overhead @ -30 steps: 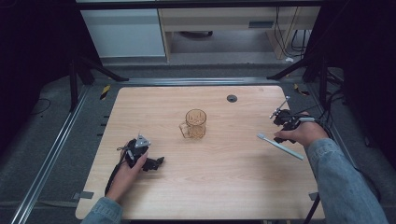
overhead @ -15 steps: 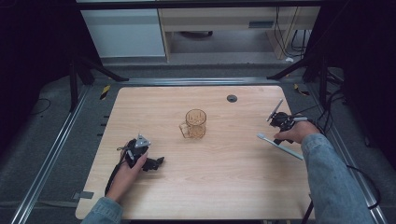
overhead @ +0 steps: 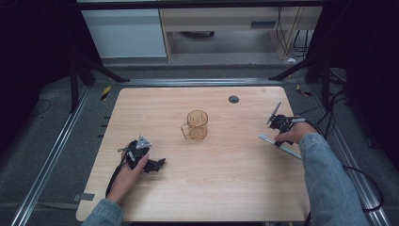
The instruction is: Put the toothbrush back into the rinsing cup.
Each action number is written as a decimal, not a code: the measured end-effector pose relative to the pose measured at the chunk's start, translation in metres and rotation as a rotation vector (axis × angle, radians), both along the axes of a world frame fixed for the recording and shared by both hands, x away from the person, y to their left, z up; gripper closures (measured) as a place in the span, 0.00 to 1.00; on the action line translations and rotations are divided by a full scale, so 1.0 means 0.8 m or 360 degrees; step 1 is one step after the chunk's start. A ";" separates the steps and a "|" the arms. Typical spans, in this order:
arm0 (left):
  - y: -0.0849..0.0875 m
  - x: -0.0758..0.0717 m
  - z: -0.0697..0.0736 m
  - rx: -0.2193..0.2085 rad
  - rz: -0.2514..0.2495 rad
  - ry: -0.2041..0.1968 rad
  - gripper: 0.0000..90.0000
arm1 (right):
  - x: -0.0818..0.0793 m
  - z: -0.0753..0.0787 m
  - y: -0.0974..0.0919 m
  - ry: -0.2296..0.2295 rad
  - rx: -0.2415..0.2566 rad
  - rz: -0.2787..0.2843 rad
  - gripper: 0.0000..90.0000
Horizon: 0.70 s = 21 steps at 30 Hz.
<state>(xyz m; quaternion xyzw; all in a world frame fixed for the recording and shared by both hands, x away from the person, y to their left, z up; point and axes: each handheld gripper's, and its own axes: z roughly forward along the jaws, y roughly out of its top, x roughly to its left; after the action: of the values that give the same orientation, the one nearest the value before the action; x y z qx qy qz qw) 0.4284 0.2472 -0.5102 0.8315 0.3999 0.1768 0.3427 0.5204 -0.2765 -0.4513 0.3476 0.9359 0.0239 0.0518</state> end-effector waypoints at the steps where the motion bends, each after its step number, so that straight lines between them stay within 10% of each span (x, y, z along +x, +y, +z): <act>1: 0.000 0.000 0.000 0.0000 0.0000 0.0000 0.00 | 0.000 -0.002 0.000 0.0004 -0.0002 0.0008 0.78; 21: 0.000 0.000 0.000 0.0001 -0.0001 0.0001 0.00 | 0.006 -0.012 0.004 0.0049 -0.0028 0.0014 0.83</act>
<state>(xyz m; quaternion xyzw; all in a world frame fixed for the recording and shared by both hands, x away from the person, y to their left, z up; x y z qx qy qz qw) 0.4283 0.2473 -0.5102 0.8317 0.3998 0.1765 0.3424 0.5254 -0.2737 -0.4613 0.3432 0.9383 0.0106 0.0402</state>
